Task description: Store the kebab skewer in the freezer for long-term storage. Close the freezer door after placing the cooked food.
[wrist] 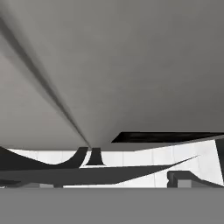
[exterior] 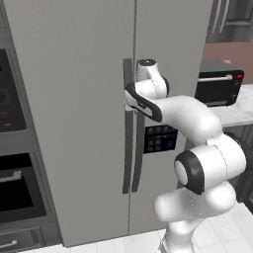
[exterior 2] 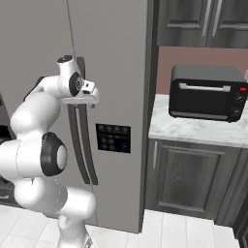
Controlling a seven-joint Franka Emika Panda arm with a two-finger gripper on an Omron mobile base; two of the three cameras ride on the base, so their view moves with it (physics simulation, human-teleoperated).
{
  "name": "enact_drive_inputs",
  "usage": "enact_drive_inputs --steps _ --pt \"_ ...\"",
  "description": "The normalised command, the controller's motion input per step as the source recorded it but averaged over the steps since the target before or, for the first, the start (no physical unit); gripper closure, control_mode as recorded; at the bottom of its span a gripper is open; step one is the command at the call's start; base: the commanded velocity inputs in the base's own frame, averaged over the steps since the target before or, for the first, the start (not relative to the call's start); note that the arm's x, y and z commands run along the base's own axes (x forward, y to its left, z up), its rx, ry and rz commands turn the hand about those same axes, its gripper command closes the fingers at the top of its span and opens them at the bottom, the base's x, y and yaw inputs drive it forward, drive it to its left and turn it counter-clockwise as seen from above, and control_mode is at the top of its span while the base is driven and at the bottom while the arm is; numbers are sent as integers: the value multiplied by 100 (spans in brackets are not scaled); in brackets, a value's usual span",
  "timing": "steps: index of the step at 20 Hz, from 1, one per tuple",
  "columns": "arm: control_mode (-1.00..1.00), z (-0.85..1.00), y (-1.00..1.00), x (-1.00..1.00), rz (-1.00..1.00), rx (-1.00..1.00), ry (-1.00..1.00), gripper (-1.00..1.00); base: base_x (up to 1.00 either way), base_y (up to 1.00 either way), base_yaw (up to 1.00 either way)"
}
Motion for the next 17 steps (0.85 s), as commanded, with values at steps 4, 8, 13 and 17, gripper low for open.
enact_drive_inputs --steps 4,8,13,17 --pt "-100 -7 -3 100 0 6 -40 -100 0 0 0" --pt "-100 -4 -1 20 0 1 -32 -100 0 0 0" --pt "-100 0 -1 -63 0 4 -32 -100 0 0 0" --pt "-100 -5 -4 -71 0 3 -33 -100 0 0 0"
